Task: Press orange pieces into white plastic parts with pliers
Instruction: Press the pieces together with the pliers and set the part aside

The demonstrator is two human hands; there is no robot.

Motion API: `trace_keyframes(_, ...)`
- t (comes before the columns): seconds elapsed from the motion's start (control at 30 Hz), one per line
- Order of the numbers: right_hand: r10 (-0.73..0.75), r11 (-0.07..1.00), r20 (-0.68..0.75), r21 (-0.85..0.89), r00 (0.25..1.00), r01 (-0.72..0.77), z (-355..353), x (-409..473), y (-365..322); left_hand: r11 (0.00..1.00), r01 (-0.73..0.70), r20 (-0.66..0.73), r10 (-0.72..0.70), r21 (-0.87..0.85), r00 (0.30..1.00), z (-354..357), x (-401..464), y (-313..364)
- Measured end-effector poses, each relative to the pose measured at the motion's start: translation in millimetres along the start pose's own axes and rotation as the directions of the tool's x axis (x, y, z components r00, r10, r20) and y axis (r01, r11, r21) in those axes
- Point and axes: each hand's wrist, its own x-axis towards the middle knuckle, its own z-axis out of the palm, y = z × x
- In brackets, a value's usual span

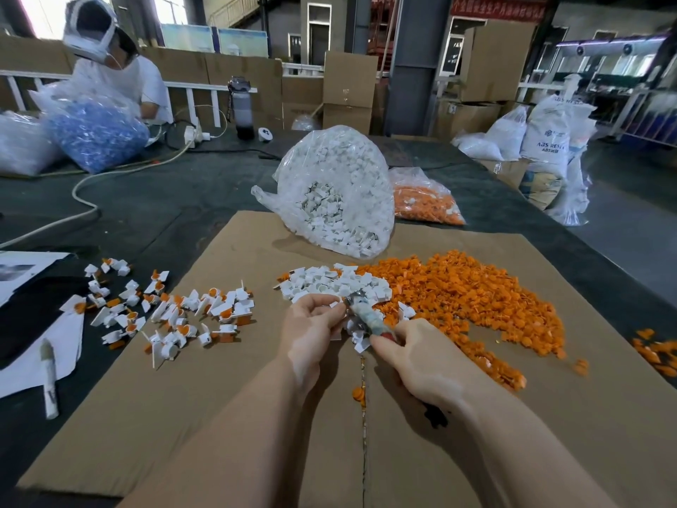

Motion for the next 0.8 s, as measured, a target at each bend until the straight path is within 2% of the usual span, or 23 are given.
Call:
trace_keyframes(0.1, -0.005, 0.997, -0.068, 0.07, 0.998, 0.01, 4, -2, 6, 0.999, -0.021, -0.017, 0.021, -0.026, 1.0, 0, 1, -2)
trace_keyframes(0.23, 0.059, 0.998, -0.304, 0.051, 0.951, -0.045, 5, 2, 20, 0.995, -0.092, -0.036, 0.093, 0.038, 0.995, -5, -1, -9)
trace_keyframes(0.3, 0.085, 0.992, -0.427, -0.045, 0.9, -0.116, 1, 8, 28, 0.981, -0.159, -0.005, 0.16, 0.115, 0.987, -9, -3, -11)
trace_keyframes(0.37, 0.049, 0.962, -0.503, -0.207, 0.863, -0.176, -2, 14, 37, 0.946, -0.231, 0.05, 0.225, 0.227, 0.973, -13, -5, -13)
trace_keyframes(0.47, -0.029, 0.867, -0.521, -0.437, 0.853, -0.237, -1, 20, 50, 0.882, -0.297, 0.122, 0.27, 0.367, 0.955, -13, -8, -12)
trace_keyframes(0.63, -0.035, 0.727, -0.513, -0.602, 0.857, -0.331, 3, 22, 53, 0.816, -0.345, 0.201, 0.283, 0.465, 0.938, -11, -8, -13)
trace_keyframes(0.67, -0.09, 0.747, -0.516, -0.601, 0.852, -0.285, 5, 21, 51, 0.81, -0.344, 0.202, 0.28, 0.475, 0.938, -11, -8, -14)
trace_keyframes(0.7, -0.176, 0.806, -0.511, -0.566, 0.841, -0.175, 9, 21, 48, 0.809, -0.339, 0.196, 0.278, 0.479, 0.94, -11, -7, -15)
trace_keyframes(0.73, -0.282, 0.866, -0.501, -0.5, 0.818, -0.008, 13, 20, 44, 0.813, -0.335, 0.188, 0.278, 0.476, 0.942, -11, -6, -16)
trace_keyframes(0.8, -0.457, 0.882, -0.484, -0.355, 0.746, 0.31, 24, 18, 36, 0.805, -0.346, 0.183, 0.294, 0.482, 0.938, -11, -6, -16)
